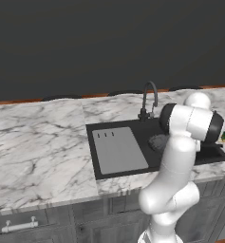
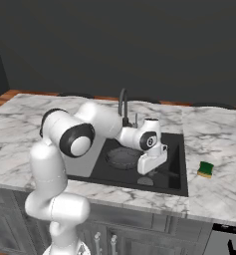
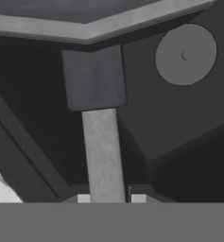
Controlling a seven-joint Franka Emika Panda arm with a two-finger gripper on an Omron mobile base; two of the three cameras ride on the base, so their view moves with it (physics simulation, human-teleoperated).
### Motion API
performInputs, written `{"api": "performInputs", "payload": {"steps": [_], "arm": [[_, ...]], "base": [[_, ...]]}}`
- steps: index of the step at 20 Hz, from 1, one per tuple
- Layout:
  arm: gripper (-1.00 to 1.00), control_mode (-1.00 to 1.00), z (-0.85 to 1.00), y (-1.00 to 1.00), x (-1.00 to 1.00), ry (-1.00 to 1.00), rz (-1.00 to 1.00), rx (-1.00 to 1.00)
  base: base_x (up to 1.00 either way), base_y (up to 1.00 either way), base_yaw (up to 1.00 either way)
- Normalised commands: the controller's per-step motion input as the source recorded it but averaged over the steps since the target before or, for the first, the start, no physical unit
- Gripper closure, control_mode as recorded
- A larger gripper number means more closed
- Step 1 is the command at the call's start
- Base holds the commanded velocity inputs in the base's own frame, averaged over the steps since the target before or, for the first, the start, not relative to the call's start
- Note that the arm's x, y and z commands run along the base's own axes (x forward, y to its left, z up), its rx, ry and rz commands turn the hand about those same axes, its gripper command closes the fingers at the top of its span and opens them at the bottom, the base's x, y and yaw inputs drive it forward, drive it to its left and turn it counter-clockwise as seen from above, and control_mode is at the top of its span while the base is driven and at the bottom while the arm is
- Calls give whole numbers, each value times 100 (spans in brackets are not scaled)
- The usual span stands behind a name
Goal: Pick the pan and sponge and place them into the sink. Then turn on the water.
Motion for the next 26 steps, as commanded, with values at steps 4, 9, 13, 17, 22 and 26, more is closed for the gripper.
{"api": "performInputs", "payload": {"steps": [4, 9, 13, 17, 22, 26], "arm": [[100, -100, -19, 0, 49, 0, 0, 0], [100, -100, -32, 0, 33, -1, 0, 0], [100, -100, -44, 0, 24, -4, 0, 0], [100, -100, -47, 0, 17, -6, 0, 0], [100, -100, -38, 1, 17, -9, 0, 0], [100, -100, -37, 8, 20, -9, 0, 0]], "base": [[0, 0, 0], [0, 0, 0], [0, 0, 0], [0, 0, 0], [0, 0, 0], [0, 0, 0]]}}
